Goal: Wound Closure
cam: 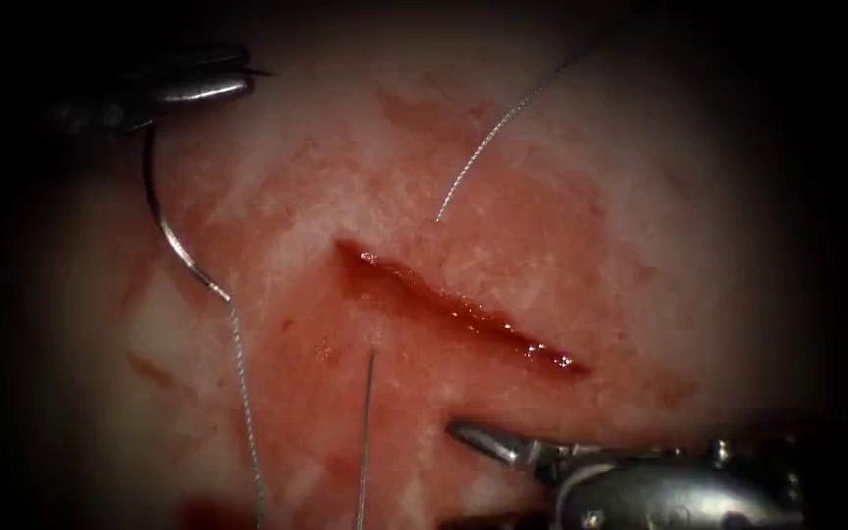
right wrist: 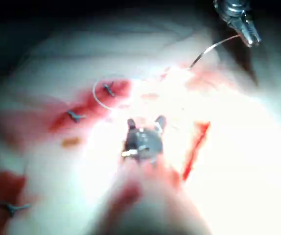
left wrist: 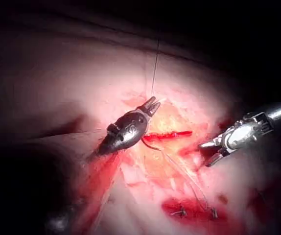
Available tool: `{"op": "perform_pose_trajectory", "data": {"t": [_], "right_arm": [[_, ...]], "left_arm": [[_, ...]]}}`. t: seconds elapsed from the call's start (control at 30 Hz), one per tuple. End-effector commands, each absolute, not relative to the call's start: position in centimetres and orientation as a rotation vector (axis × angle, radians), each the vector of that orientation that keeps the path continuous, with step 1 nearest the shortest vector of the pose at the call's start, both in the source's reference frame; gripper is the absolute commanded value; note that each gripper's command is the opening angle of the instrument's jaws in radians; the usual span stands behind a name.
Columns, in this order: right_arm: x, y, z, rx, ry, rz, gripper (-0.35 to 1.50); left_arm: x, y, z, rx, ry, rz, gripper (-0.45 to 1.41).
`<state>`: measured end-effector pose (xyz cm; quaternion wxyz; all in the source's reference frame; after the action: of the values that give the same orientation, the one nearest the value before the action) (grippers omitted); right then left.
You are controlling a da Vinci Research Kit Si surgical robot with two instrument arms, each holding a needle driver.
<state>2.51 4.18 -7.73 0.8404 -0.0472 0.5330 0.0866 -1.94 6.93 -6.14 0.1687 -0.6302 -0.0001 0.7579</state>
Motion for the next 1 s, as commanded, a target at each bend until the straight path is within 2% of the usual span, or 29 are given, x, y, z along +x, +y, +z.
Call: {"op": "perform_pose_trajectory", "data": {"t": [0.03,0.17,0.3,0.4,0.5,0.6,0.67,1.0], "right_arm": [[2.62,4.27,-7.54,-0.137,1.131,0.158,1.24],[2.83,4.34,-7.22,-0.205,1.125,0.097,1.23],[2.99,4.28,-6.94,-0.260,1.117,0.033,1.13],[3.07,4.21,-6.76,-0.262,1.102,-0.008,1.01],[3.08,4.22,-6.74,-0.263,1.100,-0.007,0.81],[3.07,4.30,-6.80,-0.272,1.118,0.009,0.25],[3.07,4.32,-6.82,-0.274,1.117,0.005,-0.35],[2.94,4.18,-6.87,-0.157,1.081,0.017,-0.35]], "left_arm": [[-1.98,6.89,-6.08,-1.792,-0.003,2.154,-0.35],[-1.98,6.89,-6.08,-1.792,-0.004,2.154,-0.35],[-1.98,6.89,-6.08,-1.792,-0.004,2.154,-0.35],[-1.98,6.89,-6.08,-1.792,-0.004,2.154,-0.35],[-1.98,6.89,-6.08,-1.792,-0.004,2.154,-0.35],[-1.97,6.89,-6.08,-1.793,-0.004,2.154,-0.35],[-1.97,6.89,-6.08,-1.793,-0.005,2.154,-0.35],[-1.96,6.89,-6.06,-1.793,-0.009,2.151,-0.35]]}}
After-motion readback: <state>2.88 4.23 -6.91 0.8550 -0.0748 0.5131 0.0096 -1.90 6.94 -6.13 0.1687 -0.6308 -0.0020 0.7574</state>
